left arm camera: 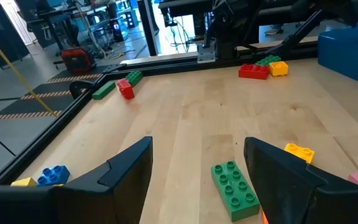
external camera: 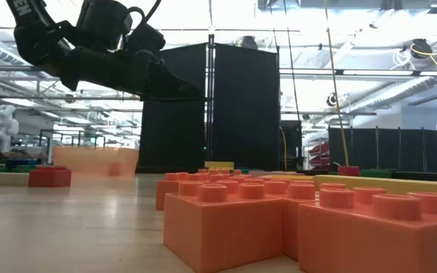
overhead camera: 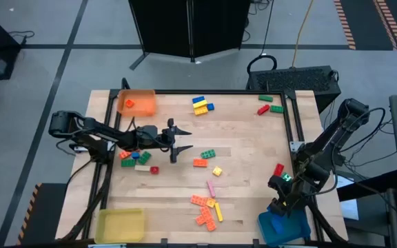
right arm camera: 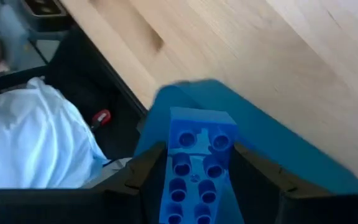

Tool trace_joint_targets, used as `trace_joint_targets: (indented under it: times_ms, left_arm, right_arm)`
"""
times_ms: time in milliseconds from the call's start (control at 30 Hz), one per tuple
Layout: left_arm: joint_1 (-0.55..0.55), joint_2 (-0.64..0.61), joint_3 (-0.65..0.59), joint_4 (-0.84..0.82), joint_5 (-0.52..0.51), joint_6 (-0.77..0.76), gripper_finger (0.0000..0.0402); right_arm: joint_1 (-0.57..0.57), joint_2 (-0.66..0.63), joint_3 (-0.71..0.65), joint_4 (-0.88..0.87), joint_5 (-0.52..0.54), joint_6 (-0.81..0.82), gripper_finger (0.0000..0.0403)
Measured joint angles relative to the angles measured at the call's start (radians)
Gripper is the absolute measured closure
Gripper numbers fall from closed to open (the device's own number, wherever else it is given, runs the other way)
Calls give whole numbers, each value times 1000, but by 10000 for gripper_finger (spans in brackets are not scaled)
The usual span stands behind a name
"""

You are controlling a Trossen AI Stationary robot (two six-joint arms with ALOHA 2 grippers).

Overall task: Sort blocks by size
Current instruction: Put the blue 8 stud game piece into the blue bin, then put the orange 8 stud game piece into the blue bin

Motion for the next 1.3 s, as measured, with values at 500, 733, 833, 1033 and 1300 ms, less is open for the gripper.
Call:
trace_joint_targets:
  times_ms: [500,733,833,1033,1300]
  left_arm:
    - [-2,0,0,-20,0,-29,148]
    - [-2,0,0,-19,0,-29,148]
    - [-2,0,1,-24,0,-30,148]
    - [-17,0,1,-27,5,-31,148]
    - [-35,0,1,-27,6,-33,148]
  right_arm:
    - [103,99,0,-6,-51,263,237]
    - [116,144,0,4,-129,307,218]
    - [116,147,0,19,-128,307,207]
    - [116,147,0,26,-124,310,189]
    - [115,147,12,53,-94,273,194]
